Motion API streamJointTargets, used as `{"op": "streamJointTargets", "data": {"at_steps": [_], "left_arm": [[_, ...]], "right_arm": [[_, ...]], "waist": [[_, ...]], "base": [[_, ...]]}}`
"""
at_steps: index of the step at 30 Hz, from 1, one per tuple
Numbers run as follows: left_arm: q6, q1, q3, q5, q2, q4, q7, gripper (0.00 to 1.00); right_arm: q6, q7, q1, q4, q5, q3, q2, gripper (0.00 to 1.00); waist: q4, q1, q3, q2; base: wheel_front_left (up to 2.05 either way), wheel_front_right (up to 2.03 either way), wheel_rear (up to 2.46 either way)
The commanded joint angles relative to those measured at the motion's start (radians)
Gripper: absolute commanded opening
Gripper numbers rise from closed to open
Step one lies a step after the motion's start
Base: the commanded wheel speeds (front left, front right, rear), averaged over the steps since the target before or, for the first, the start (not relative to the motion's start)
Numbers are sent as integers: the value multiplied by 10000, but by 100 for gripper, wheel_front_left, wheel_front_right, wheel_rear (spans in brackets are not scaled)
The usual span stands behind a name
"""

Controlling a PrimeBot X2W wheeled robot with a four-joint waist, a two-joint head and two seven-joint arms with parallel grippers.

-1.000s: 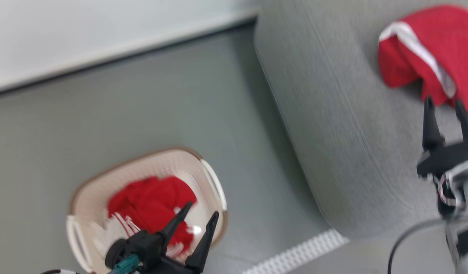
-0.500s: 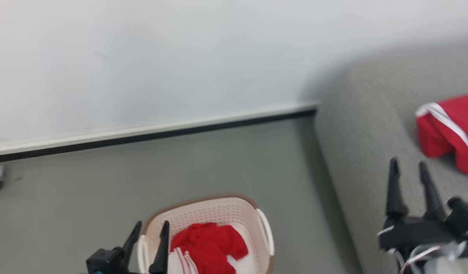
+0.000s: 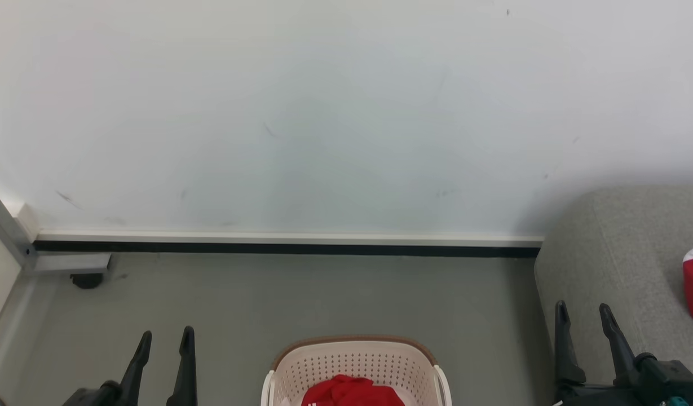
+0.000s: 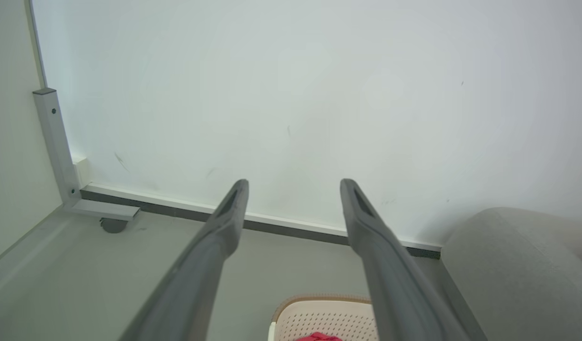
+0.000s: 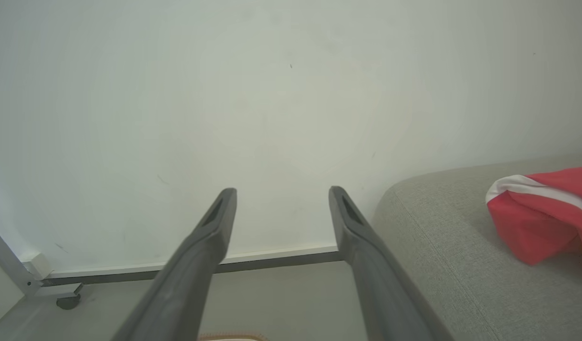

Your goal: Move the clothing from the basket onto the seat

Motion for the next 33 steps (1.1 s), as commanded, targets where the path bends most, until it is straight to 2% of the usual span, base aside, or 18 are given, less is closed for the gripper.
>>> {"op": "streamJointTargets", "data": {"at_steps": [1, 9, 13, 18, 33], "left_arm": [[-224, 258, 350, 21, -200, -226, -41, 100], [-1951, 1432, 2243, 823, -1369, -562, -31, 100], [-2438, 1633, 2610, 1513, -1688, -255, -31, 100], [-2728, 1640, 2798, 2136, -1863, 79, -31, 100], [-2944, 1471, 3241, 2567, -2092, 194, -31, 100]], "right_arm": [[1, -68, 166, -4, -162, -72, -5, 100], [1, -303, 312, 93, -1072, -101, -3, 100], [1, -399, 390, 324, -1540, 157, -7, 100], [1, -460, 380, 615, -1796, 159, -3, 100], [1, -467, 30, 843, -1654, 52, -3, 100]], "waist": [[202, 1, -281, 2], [-116, 1, -266, 2], [-258, 1, -191, 2], [-379, 1, -85, 2], [-707, 1, 57, 2]], "base": [[0, 0, 0], [0, 0, 0], [0, 0, 0], [0, 0, 0], [0, 0, 0]]}}
